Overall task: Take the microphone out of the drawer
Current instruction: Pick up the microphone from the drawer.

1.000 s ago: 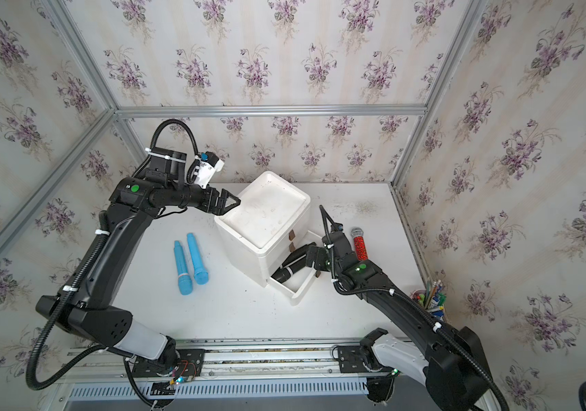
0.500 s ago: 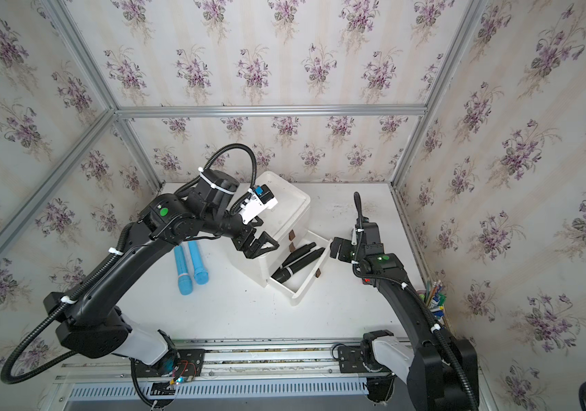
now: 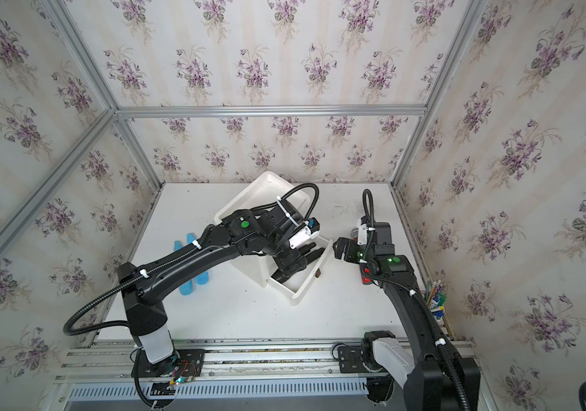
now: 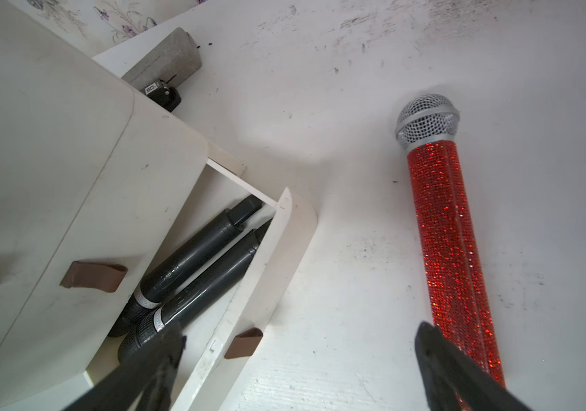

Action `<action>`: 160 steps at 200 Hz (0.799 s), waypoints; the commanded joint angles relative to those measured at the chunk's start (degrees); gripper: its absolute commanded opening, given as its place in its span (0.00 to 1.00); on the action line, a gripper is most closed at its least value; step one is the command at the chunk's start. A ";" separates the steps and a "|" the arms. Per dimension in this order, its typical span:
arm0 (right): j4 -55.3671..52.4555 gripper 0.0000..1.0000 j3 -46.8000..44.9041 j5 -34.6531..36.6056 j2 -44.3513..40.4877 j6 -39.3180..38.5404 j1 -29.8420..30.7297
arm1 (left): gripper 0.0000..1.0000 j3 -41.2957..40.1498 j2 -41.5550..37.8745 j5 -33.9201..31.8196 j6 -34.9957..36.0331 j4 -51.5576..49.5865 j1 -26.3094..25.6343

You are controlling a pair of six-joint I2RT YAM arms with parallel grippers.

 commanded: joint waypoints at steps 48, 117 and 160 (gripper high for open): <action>0.71 1.00 -2.24 0.03 -3.96 1.30 -3.94 | 0.71 -0.25 8.82 -6.64 -0.20 4.89 -0.79; 1.45 1.00 -4.04 0.83 -6.26 1.47 -5.19 | 0.62 -3.64 14.47 -10.79 -1.29 12.23 -0.78; 1.44 1.00 -4.40 0.91 -6.83 1.38 -5.28 | 0.47 -2.90 17.74 -13.12 -2.14 14.22 -0.56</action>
